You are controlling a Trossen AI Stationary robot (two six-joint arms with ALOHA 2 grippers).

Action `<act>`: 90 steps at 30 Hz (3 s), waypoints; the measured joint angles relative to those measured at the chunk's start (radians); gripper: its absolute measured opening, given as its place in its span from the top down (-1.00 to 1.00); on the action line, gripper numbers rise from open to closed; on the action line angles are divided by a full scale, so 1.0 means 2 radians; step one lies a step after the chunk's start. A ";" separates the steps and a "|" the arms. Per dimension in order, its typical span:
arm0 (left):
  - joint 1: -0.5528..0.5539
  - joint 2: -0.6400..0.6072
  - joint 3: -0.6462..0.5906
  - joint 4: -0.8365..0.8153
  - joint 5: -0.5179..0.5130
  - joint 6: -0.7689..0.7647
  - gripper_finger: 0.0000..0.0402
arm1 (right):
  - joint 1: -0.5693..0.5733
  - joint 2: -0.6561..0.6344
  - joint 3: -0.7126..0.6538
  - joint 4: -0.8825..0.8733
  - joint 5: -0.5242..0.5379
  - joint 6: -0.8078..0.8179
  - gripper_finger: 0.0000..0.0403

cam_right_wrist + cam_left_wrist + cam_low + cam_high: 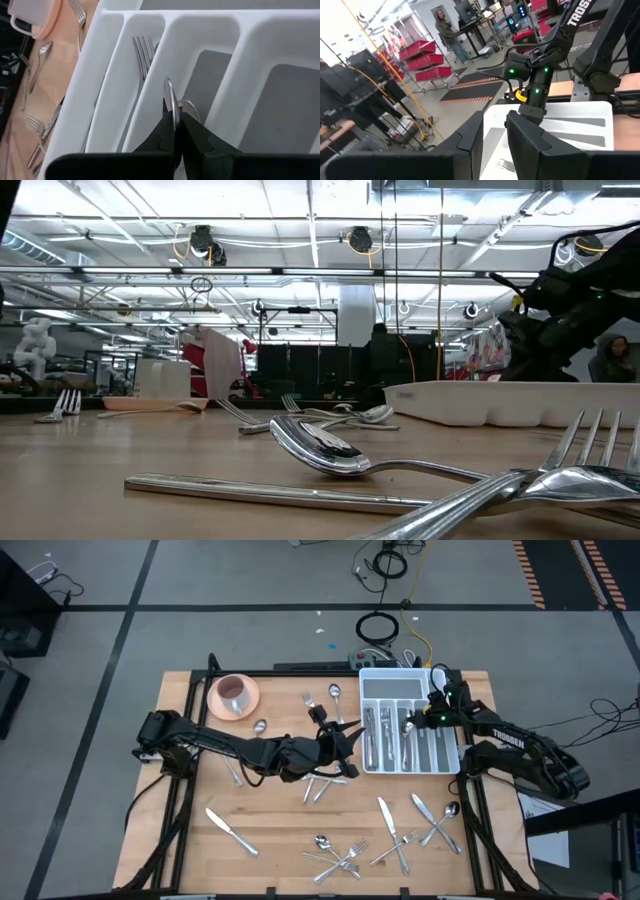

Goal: Sort silverware
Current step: Put the silver spoon into the white cutlery tray, then put the silver knife into the white cutlery tray

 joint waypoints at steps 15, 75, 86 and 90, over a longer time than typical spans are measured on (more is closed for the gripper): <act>0.000 0.000 0.000 -0.012 0.000 -0.021 0.55 | 0.011 0.005 0.000 -0.002 0.013 -0.004 0.76; 0.042 -0.311 0.000 -0.232 0.515 -0.266 0.55 | -0.036 -0.400 0.433 -0.460 -0.307 -0.039 0.32; 0.050 -0.309 0.000 -0.234 0.474 -0.237 0.55 | -0.053 -0.346 0.440 -0.317 -0.329 0.008 0.32; 0.061 -0.308 0.000 -0.225 0.453 -0.237 0.55 | -0.050 -0.287 0.440 -0.235 -0.345 0.007 0.32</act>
